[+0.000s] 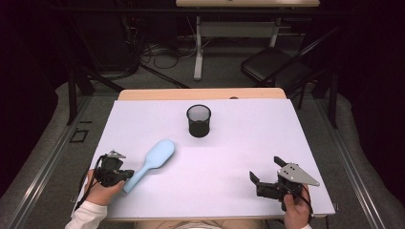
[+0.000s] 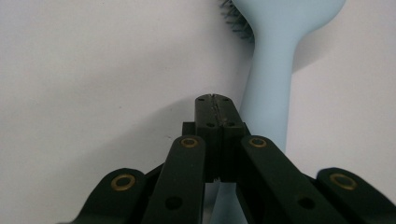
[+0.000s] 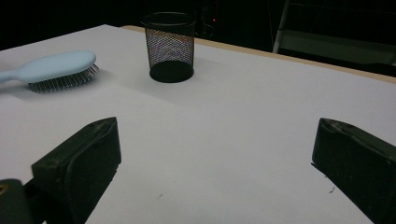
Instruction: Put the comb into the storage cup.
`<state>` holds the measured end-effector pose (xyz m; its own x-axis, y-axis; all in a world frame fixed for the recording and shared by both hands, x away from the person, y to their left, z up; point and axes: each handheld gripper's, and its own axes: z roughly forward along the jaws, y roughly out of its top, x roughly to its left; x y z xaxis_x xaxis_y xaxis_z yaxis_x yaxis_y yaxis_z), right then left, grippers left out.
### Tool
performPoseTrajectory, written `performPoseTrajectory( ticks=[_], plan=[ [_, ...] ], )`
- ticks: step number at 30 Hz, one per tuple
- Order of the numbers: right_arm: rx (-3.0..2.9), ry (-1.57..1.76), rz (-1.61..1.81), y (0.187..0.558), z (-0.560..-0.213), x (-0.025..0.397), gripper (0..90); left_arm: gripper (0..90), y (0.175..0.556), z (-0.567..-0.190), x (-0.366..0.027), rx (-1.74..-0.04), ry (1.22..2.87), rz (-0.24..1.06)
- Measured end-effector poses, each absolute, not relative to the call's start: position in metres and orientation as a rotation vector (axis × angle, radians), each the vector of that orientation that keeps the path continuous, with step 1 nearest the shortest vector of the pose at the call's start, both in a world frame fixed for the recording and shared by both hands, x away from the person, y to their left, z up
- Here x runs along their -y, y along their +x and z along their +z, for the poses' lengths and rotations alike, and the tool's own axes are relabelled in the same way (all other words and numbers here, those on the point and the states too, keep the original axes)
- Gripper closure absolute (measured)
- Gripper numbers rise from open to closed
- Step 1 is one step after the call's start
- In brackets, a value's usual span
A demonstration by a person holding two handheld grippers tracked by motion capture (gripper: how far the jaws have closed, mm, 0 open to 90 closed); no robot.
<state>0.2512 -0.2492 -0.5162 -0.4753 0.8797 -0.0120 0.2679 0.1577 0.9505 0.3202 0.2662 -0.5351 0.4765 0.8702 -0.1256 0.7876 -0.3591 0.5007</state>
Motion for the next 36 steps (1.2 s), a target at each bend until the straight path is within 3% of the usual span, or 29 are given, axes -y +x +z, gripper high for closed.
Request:
performPoseTrajectory(
  ticks=[20,30,36],
  plan=[
    [-1.850,1.091,1.328,0.252,-0.517,0.249,1.0,89.8,0.323,-0.537,-0.270,-1.381,2.202,0.242],
    [-1.852,1.091,1.328,0.252,-0.517,0.249,0.9,85.3,0.323,-0.535,-0.275,-1.388,2.169,0.252],
    [-1.854,1.092,1.327,0.252,-0.517,0.249,1.0,78.0,0.323,-0.532,-0.277,-1.391,2.149,0.264]
  ],
)
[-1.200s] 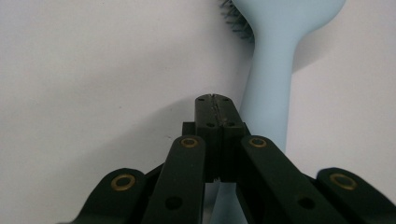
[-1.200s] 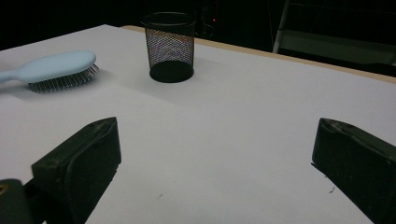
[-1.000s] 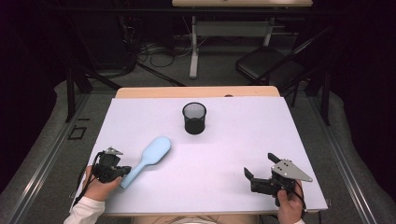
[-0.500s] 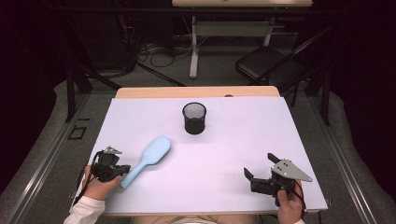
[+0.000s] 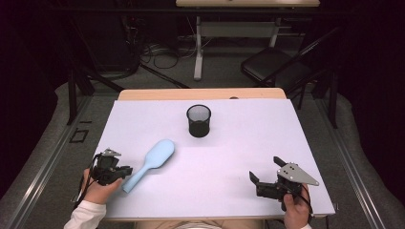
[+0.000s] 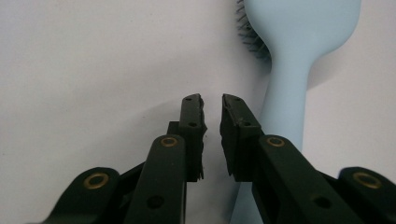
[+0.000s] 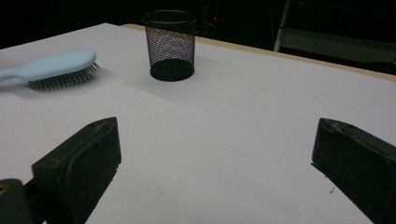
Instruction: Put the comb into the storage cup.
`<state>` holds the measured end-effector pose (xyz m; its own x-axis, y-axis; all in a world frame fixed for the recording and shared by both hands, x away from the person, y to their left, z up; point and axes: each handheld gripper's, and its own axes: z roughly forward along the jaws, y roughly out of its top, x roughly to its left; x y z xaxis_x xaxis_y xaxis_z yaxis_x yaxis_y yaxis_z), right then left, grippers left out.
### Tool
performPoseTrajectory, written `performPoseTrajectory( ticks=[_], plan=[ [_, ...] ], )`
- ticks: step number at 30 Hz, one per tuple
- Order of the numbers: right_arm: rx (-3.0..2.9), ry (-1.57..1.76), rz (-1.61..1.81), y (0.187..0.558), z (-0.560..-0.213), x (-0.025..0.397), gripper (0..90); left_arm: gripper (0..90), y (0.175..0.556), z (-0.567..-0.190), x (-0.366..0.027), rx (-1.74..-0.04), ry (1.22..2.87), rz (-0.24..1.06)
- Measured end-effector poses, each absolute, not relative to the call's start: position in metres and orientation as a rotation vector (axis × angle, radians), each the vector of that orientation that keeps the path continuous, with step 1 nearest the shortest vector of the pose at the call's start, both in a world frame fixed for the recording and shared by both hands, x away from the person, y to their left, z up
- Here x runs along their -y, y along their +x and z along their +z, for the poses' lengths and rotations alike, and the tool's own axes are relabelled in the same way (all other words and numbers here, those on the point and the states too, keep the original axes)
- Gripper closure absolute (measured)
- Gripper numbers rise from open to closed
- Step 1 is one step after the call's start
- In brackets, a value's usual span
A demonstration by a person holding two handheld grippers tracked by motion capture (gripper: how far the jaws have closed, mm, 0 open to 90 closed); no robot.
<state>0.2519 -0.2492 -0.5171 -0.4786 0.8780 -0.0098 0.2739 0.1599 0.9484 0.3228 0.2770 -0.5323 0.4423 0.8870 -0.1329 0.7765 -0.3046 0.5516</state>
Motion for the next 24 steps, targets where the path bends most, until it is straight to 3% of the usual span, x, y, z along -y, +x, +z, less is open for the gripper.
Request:
performPoseTrajectory(
  ticks=[16,24],
  plan=[
    [-1.854,1.087,1.321,0.2518,-0.5169,0.2496,1.1,57.1,0.3219,-0.5281,-0.2780,-1.380,2.107,0.279],
    [-1.856,1.083,1.318,0.2518,-0.5169,0.2497,1.2,52.0,0.3212,-0.5238,-0.2784,-1.356,2.087,0.252]
  ],
)
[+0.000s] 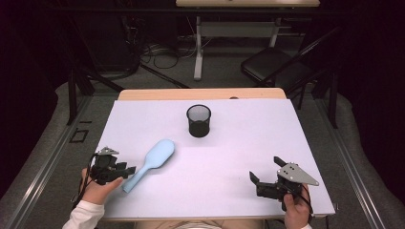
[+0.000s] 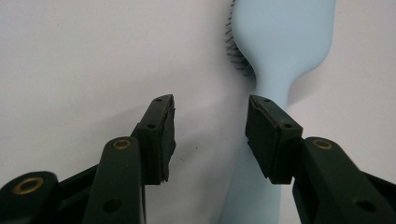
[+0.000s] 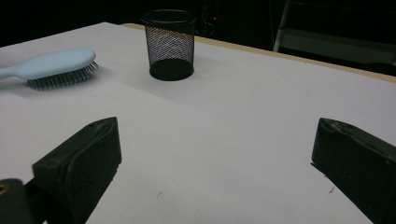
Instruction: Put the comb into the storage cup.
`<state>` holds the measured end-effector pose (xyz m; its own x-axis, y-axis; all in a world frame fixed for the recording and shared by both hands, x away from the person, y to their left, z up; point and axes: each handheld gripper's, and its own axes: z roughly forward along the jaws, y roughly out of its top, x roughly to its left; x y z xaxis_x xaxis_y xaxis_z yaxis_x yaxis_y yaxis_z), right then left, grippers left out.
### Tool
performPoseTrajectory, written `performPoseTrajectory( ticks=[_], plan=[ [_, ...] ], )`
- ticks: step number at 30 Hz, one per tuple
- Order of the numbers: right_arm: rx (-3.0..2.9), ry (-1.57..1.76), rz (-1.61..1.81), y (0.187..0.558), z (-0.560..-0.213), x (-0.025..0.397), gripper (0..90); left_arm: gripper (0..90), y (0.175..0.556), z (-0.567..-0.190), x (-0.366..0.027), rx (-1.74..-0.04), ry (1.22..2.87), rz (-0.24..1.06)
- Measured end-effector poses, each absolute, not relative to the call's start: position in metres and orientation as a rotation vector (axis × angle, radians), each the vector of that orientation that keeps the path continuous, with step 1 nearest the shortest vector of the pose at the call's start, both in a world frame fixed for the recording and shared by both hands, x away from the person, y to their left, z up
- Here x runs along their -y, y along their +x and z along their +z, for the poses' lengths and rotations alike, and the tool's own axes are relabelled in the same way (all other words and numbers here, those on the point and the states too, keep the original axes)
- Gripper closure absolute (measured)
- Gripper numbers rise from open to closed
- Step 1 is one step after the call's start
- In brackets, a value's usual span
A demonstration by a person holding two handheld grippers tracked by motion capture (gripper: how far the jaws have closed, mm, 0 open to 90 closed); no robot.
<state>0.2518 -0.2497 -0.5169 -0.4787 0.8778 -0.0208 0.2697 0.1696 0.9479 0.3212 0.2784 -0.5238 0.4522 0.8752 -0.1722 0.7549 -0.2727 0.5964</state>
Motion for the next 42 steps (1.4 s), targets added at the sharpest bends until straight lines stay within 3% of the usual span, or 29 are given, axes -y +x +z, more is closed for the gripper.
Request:
performPoseTrajectory(
  ticks=[7,14,24,29,31,38,42],
  plan=[
    [-1.857,1.082,1.318,0.2518,-0.5170,0.2496,1.2,53.3,0.3201,-0.5221,-0.2792,-1.324,2.072,0.267],
    [-1.854,1.090,1.320,0.2522,-0.5173,0.2499,1.2,48.7,0.3191,-0.5200,-0.2791,-1.295,2.067,0.294],
    [-1.855,1.091,1.319,0.2524,-0.5175,0.2497,1.1,30.8,0.3178,-0.5168,-0.2739,-1.254,2.058,0.313],
    [-1.855,1.089,1.320,0.2522,-0.5174,0.2498,1.2,15.0,0.3195,-0.5176,-0.2723,-1.260,2.049,0.283],
    [-1.856,1.087,1.319,0.2522,-0.5174,0.2498,1.1,14.6,0.3194,-0.5175,-0.2720,-1.255,2.040,0.286],
    [-1.858,1.083,1.318,0.2524,-0.5175,0.2497,1.2,0.8,0.3197,-0.5177,-0.2708,-1.242,2.035,0.284],
    [-1.861,1.081,1.317,0.2524,-0.5176,0.2494,1.1,0.2,0.3193,-0.5174,-0.2705,-1.246,2.033,0.296]
  ],
)
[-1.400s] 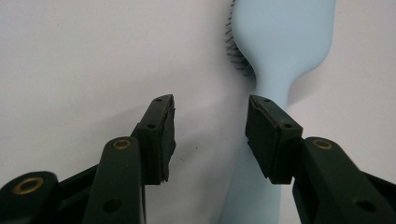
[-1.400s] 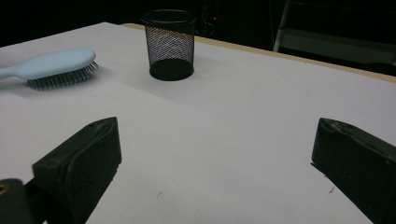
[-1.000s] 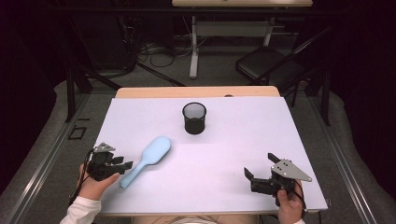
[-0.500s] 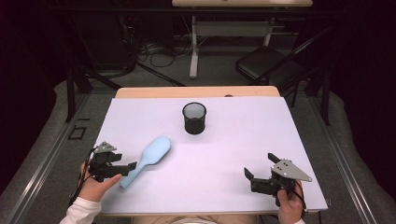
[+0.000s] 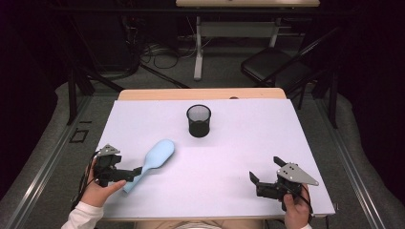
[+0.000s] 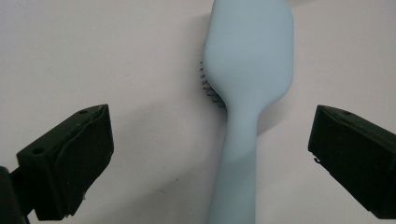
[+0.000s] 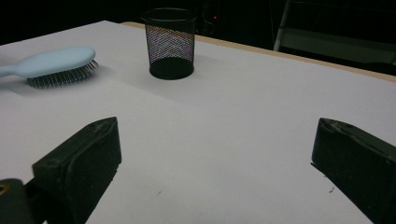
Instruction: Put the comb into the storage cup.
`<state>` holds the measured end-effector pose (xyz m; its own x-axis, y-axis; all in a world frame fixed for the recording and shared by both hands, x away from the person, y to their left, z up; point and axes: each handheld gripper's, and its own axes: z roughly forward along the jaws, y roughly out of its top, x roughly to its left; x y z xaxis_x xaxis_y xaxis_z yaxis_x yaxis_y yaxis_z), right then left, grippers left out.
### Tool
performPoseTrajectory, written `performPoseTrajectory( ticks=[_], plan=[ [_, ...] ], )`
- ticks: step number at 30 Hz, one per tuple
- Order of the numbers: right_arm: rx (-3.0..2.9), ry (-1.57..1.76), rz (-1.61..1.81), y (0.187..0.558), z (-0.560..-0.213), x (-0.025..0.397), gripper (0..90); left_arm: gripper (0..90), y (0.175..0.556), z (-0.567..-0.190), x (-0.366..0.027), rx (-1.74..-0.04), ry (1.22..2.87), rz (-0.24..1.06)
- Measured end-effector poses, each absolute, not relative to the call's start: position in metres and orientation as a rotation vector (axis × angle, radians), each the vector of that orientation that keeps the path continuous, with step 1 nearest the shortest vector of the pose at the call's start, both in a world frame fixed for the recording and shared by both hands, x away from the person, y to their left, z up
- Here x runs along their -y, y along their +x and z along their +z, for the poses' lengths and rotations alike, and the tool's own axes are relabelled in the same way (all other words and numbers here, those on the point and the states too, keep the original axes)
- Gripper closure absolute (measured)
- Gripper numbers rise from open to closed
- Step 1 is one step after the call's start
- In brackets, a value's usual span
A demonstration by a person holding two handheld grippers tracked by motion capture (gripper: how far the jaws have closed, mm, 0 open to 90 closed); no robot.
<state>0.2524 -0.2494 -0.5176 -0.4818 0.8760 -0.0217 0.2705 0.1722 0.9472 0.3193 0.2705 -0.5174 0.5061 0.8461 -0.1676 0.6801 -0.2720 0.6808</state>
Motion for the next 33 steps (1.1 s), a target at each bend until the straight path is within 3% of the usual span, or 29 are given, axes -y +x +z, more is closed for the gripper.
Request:
performPoseTrajectory(
  ticks=[33],
  plan=[
    [-1.875,1.090,1.310,0.254,-0.519,0.248,1.1,0.3,0.321,-0.496,-0.264,-1.171,2.053,0.276]
  ],
)
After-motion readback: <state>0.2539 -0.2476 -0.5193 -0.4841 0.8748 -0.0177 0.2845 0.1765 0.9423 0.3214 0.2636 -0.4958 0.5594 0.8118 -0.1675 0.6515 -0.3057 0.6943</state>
